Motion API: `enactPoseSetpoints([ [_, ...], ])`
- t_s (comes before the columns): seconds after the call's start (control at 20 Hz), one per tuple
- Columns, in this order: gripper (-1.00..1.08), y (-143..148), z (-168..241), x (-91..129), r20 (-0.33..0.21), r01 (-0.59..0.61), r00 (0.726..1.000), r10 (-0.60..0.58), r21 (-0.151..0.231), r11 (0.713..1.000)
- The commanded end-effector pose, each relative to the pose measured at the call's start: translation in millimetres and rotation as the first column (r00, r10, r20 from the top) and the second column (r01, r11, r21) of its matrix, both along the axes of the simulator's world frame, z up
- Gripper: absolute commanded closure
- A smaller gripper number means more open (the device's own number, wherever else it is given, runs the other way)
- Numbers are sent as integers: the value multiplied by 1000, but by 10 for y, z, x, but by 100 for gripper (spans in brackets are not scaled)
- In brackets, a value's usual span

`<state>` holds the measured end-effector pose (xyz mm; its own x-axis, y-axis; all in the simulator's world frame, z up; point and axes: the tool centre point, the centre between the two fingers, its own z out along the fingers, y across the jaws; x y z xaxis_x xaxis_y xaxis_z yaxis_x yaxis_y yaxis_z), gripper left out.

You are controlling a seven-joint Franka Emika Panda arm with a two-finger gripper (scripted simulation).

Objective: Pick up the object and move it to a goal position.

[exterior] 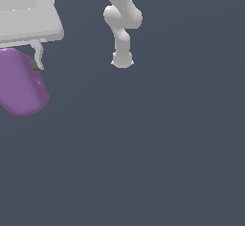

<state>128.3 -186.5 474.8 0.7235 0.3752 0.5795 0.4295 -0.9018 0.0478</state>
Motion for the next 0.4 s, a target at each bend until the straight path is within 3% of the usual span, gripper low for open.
enactPoseSetpoints([
  [0.0,108,-37,84,13,12,-8,1000,8,3,1000],
  [0.35,108,-77,155,28,21,-14,1000,14,7,1000],
])
